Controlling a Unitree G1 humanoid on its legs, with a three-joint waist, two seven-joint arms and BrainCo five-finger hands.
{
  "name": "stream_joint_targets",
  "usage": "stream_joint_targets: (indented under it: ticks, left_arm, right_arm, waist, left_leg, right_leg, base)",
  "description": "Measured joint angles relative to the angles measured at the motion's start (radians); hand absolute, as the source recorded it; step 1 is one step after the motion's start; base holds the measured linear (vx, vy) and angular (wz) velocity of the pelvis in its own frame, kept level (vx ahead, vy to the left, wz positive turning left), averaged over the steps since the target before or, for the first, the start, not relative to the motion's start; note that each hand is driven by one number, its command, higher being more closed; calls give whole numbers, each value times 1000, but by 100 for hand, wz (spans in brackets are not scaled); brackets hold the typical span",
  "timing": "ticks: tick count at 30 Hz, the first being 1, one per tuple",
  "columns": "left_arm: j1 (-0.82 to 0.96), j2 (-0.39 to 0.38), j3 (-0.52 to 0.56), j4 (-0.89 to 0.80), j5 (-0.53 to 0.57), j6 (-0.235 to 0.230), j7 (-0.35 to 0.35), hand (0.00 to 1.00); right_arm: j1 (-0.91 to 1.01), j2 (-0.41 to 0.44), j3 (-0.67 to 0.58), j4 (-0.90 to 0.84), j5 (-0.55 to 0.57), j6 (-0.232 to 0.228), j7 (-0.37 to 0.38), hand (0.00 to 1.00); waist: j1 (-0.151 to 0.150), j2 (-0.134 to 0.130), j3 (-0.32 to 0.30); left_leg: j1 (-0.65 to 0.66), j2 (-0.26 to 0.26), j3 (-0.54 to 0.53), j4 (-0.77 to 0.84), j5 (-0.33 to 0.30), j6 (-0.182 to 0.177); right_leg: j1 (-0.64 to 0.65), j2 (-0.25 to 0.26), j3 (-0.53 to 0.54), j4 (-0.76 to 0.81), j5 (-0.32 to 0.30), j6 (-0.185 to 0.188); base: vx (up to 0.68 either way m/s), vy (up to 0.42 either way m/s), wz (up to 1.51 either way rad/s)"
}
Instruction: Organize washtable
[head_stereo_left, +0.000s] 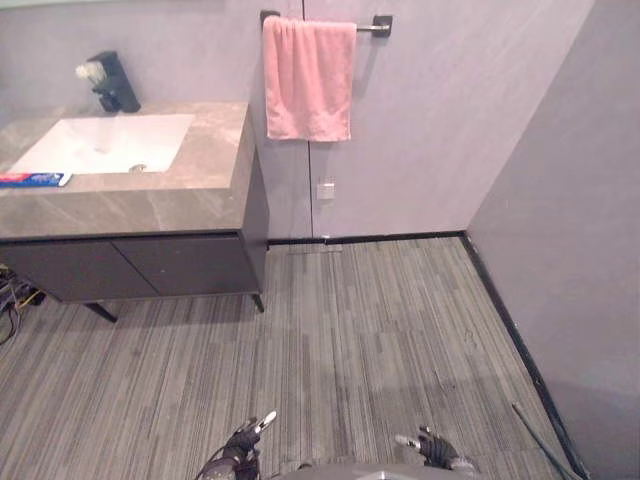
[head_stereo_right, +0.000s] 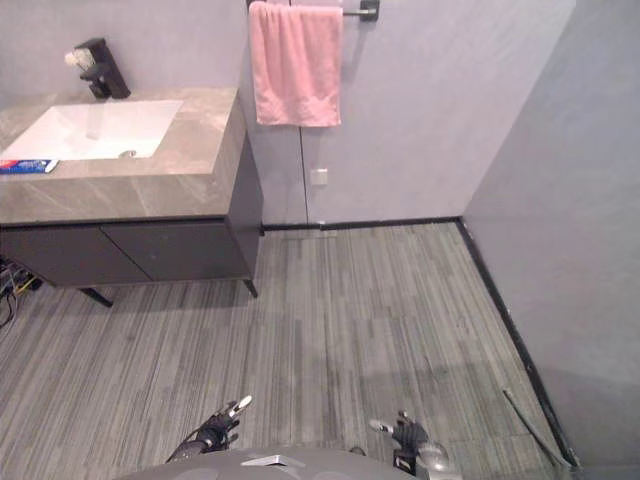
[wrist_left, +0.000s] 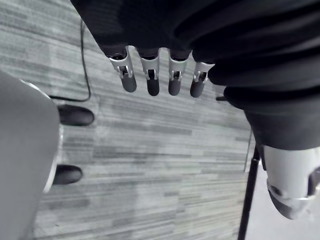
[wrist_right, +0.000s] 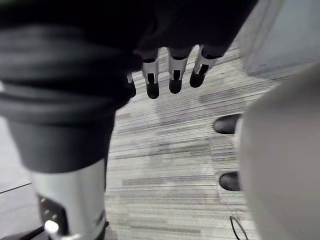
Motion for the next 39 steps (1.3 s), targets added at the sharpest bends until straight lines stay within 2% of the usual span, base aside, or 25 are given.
stream_joint_targets:
  ticks: [3, 11, 22, 39]
  left_arm:
    - [-4, -5, 20, 8, 66, 16, -3, 0]
    - [-3, -9, 39, 19, 67, 16, -8, 0]
    - [-7, -9, 37, 25, 68, 14, -3, 0]
    - [-11, -15, 37, 25, 101, 18, -1, 0]
  right_arm:
    - [3, -4, -38, 0, -27, 14, 2, 0]
    - [11, -6, -99, -2, -16, 18, 6, 0]
    - [2, -7, -47, -2, -17, 17, 6, 0]
    - [2, -7, -33, -2, -23, 19, 8, 0]
  waist:
    - [0, 3, 9]
    - [-3, 1, 15]
    - [-3, -3, 12]
    - [-3, 4, 19]
  left_leg:
    - [14, 0, 7, -10, -7, -8]
    - [-2, -2, 26, -11, -13, -1]
    - [3, -5, 26, -11, -11, 1]
    - [35, -4, 27, -11, -25, -4]
  right_leg:
    - [1, -1, 0, 15, -10, 3]
    - [-19, -2, 22, 26, -24, 3]
    - [-17, -5, 21, 28, -18, 8]
    - [13, -3, 20, 29, -36, 9]
  base:
    - [-92, 31, -3]
    - [-86, 35, -7]
    - [61, -11, 1]
    - [16, -4, 0]
